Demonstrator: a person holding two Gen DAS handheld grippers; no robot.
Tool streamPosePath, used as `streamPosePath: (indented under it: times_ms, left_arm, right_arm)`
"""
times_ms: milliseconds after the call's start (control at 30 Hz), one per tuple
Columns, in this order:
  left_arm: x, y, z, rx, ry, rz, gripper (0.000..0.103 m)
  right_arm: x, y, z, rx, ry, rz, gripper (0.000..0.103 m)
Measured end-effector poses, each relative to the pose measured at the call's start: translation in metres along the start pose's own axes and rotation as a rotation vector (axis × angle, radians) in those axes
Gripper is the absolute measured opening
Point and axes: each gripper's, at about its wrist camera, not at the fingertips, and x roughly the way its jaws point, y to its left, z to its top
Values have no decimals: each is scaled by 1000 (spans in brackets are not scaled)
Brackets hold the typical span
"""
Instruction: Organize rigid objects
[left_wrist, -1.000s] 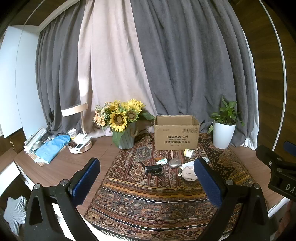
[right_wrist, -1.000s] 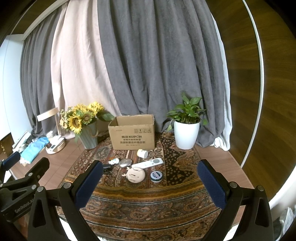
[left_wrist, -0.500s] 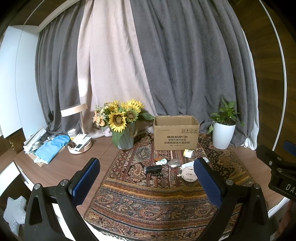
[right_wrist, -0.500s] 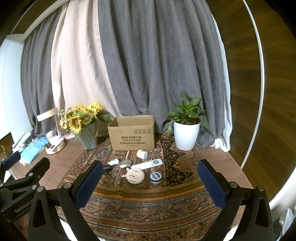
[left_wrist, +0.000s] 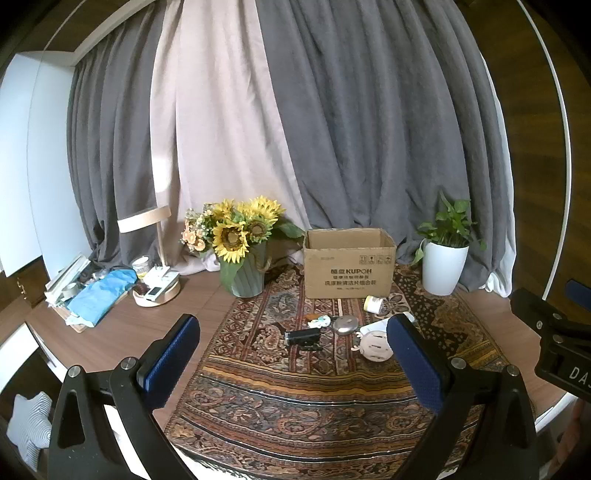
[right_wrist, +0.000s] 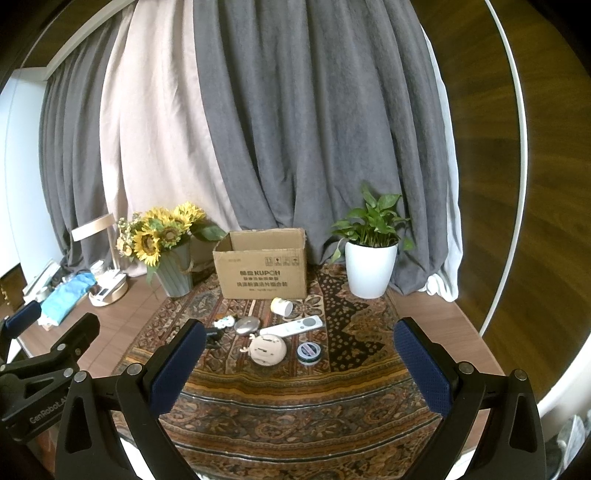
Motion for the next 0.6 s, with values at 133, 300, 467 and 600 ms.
streamPosePath:
  times_ms: [133, 300, 467, 600]
  left_arm:
    - [3, -2, 1, 3, 4, -4, 103]
    - [10, -5, -2, 8, 18, -17, 103]
    - [25, -11, -8, 34, 44, -38, 103]
    - [46, -20, -11, 77, 63, -62, 103]
  right_arm:
    - [2, -1, 0, 1, 1, 1, 103]
    - [6, -4, -2, 1, 9, 2, 103]
    - [17, -7, -7, 5, 38, 4, 103]
    - [35, -9, -9, 0, 70, -9, 103]
